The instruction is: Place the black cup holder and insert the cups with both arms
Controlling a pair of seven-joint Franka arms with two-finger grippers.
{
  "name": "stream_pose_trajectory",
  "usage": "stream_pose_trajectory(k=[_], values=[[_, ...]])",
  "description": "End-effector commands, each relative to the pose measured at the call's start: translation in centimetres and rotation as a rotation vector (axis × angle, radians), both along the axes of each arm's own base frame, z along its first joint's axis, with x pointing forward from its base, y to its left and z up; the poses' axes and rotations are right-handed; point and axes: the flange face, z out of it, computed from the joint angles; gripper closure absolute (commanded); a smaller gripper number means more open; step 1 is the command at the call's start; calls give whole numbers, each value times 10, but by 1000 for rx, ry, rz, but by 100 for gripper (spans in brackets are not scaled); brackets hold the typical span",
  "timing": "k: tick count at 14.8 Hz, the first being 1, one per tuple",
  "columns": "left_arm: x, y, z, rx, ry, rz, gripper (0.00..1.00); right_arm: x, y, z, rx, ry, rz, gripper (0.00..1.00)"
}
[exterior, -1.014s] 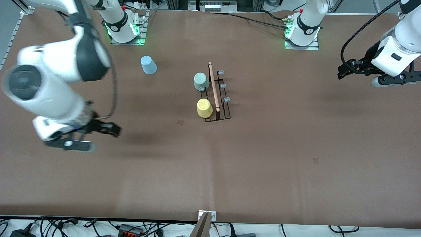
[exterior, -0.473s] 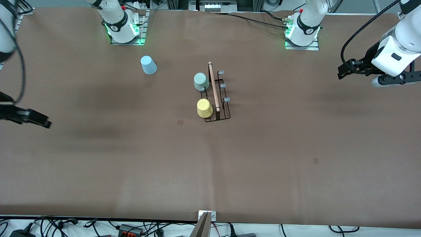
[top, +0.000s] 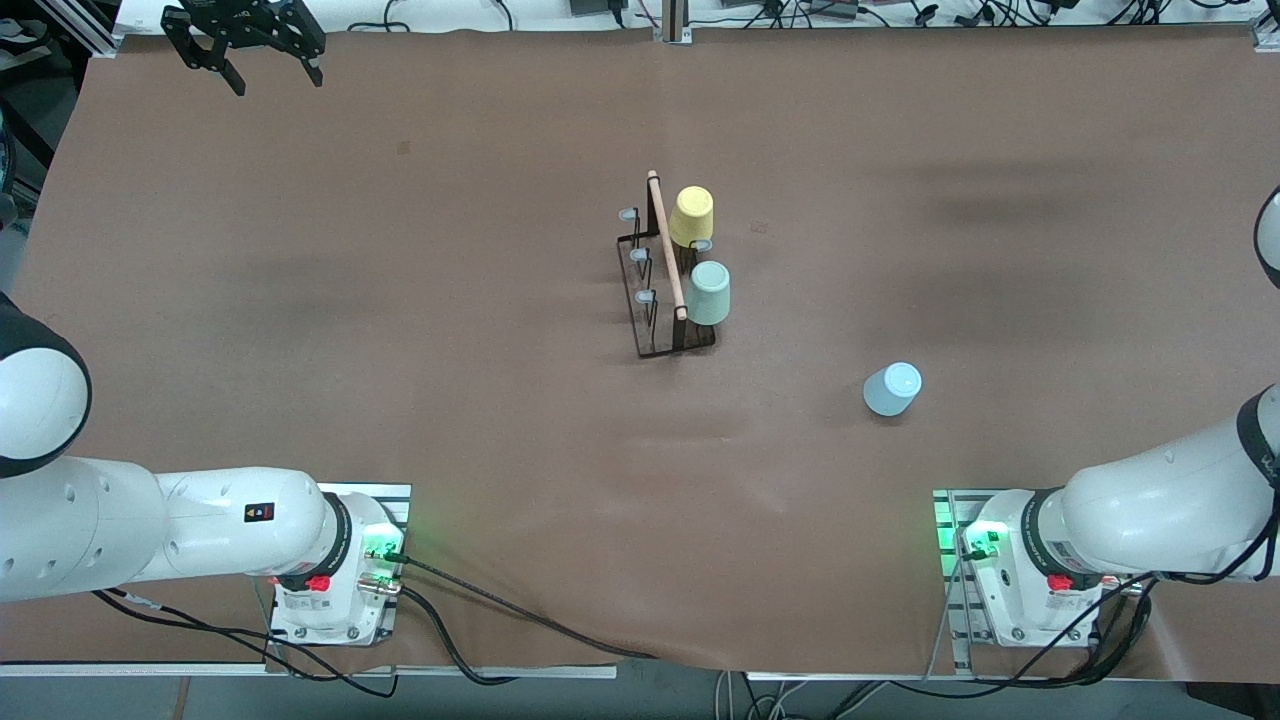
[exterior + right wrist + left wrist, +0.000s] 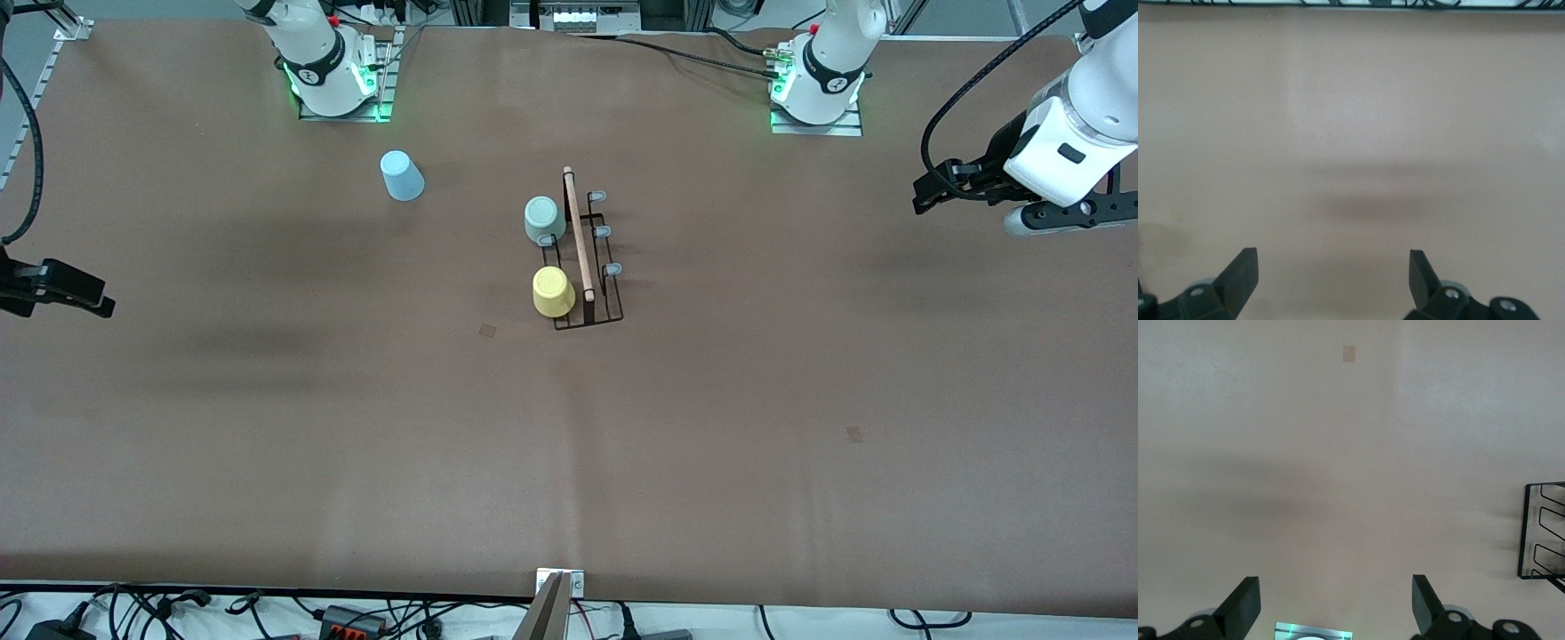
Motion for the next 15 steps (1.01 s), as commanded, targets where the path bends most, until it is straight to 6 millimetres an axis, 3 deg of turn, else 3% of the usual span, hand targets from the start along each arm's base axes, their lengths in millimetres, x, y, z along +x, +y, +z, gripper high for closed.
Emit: stream_pose_trajectory(k=[1, 2, 4, 9, 15], values=[[6, 1, 4, -25, -6, -8, 0, -42, 2, -12, -3, -27, 23, 0], [6, 1, 4, -25, -7, -11, 0, -56, 3, -17, -6, -32, 25, 0], [6, 2, 4, -25, -8, -13, 0, -66, 1, -16, -4, -21, 9, 0], [6, 5, 4, -25, -9, -5, 0, -68, 7, -1, -4, -23, 22, 0], [6, 5, 3, -25, -6, -5, 0, -69, 8, -5, -18, -7, 25, 0]])
